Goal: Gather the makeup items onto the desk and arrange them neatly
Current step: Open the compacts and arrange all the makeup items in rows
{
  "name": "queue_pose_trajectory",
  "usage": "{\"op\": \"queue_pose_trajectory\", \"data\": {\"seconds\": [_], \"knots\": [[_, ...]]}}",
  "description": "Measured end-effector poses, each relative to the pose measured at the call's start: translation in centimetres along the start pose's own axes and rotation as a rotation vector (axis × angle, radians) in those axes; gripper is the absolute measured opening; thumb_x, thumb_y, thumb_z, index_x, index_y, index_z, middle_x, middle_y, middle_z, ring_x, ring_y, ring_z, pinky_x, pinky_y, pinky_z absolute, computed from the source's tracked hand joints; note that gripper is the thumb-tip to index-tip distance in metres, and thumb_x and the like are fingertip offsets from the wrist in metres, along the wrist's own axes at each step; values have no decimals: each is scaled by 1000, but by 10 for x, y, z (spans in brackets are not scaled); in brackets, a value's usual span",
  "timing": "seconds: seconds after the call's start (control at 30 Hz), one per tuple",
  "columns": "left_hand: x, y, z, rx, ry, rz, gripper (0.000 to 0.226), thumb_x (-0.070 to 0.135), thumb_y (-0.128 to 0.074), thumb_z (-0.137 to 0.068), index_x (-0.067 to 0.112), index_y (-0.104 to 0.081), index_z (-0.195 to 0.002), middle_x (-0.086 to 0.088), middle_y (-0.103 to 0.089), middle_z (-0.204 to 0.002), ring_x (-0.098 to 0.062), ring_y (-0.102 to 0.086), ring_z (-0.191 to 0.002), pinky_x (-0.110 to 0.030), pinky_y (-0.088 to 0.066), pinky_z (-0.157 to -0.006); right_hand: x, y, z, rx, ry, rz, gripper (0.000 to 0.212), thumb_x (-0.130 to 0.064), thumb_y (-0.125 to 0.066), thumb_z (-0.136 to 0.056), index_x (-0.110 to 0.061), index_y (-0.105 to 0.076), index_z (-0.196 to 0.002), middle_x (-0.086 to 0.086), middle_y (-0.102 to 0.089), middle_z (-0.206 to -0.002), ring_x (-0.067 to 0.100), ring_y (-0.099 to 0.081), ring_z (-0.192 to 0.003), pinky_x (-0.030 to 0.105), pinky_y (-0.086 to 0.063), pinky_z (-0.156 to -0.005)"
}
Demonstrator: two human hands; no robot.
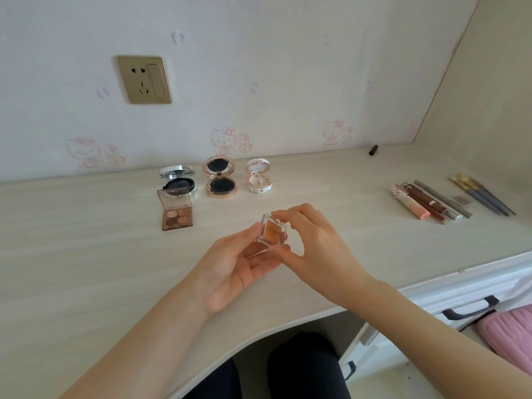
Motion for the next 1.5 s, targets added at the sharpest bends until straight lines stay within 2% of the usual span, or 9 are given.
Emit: {"op": "queue_pose_trajectory", "data": {"seconds": [0.1, 0.3, 0.57, 0.83, 1.07, 1.2, 1.33, 1.43, 1.5], "knots": [[1, 6, 1, 17, -14, 12, 30, 27, -64, -83, 4, -75, -99, -19, -69, -108, -31, -69, -97, -34, -57, -79, -12, -6, -3, -51, 81, 136, 46, -28, -63, -90, -20, -52, -134, 0, -54, -120, 22, -51, -105, 37, -45, -89], [2, 13, 1, 46, -23, 30, 28, 23, -64, -82, 1, -75, -96, -19, -69, -107, -28, -70, -92, -36, -58, -79, -12, -14, -9, -116, 111, 161, 47, -27, -60, -92, -23, -49, -138, -1, -54, -123, 23, -51, -103, 39, -45, -89], [3, 16, 0, 40, -26, 26, 30, 23, -64, -83, -2, -74, -98, -24, -67, -112, -37, -67, -102, -35, -57, -78, 2, -12, -17, -186, 67, 22, 35, -27, -53, -96, -27, -57, -131, -10, -63, -122, 15, -55, -106, 24, -40, -93], [1, 10, 0, -1, -36, 35, 34, 24, -58, -88, -2, -70, -106, -25, -64, -119, -41, -63, -108, -36, -57, -77, 11, 1, -26, -69, -25, -156, 31, -21, -51, -97, -23, -58, -127, -4, -72, -103, 5, -65, -99, 20, -48, -86], [6, 19, 2, 127, -43, 18, 33, 25, -57, -90, -4, -71, -99, -25, -68, -109, -40, -68, -98, -33, -59, -67, 18, -13, -39, -91, -42, -170, 25, -11, -49, -97, -17, -65, -116, -7, -73, -94, -2, -64, -92, 9, -46, -83], [20, 34, 9, 298, -121, -185, 22, 19, -61, -92, 0, -69, -99, -19, -73, -98, -37, -72, -84, -29, -58, -59, 27, -22, -45, -109, -75, -151, 25, -10, -47, -97, -19, -66, -111, -10, -73, -90, -2, -65, -89, 11, -47, -81], [50, 55, 24, 486, -308, -521, 15, 12, -71, -84, 7, -69, -97, -10, -74, -82, -27, -73, -68, -25, -56, -55, 33, -35, -50, -136, -93, -88, 27, -9, -45, -96, -19, -66, -110, -10, -73, -89, 7, -66, -88, 27, -51, -83], [73, 51, 33, 583, -501, -1030, 15, 20, -77, -78, 21, -72, -92, 8, -71, -78, -4, -67, -74, -12, -49, -65, 34, -45, -51, -141, -91, -58, 26, -9, -46, -95, -19, -66, -109, -8, -74, -90, 12, -67, -88, 33, -51, -82], [74, 38, 34, 553, -587, -1302, 18, 25, -78, -77, 26, -73, -94, 14, -70, -86, -1, -61, -87, -13, -45, -76, 34, -50, -51, -129, -86, -57, 23, -10, -48, -95, -17, -66, -109, -6, -74, -91, 13, -68, -88, 34, -52, -81]]}}
Point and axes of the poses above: each hand's wrist, its own z-axis away from the middle knuckle, its own y-axis out of the back of the hand, x = y × z, the point moved 10 cm from there along -z, towards the middle knuckle
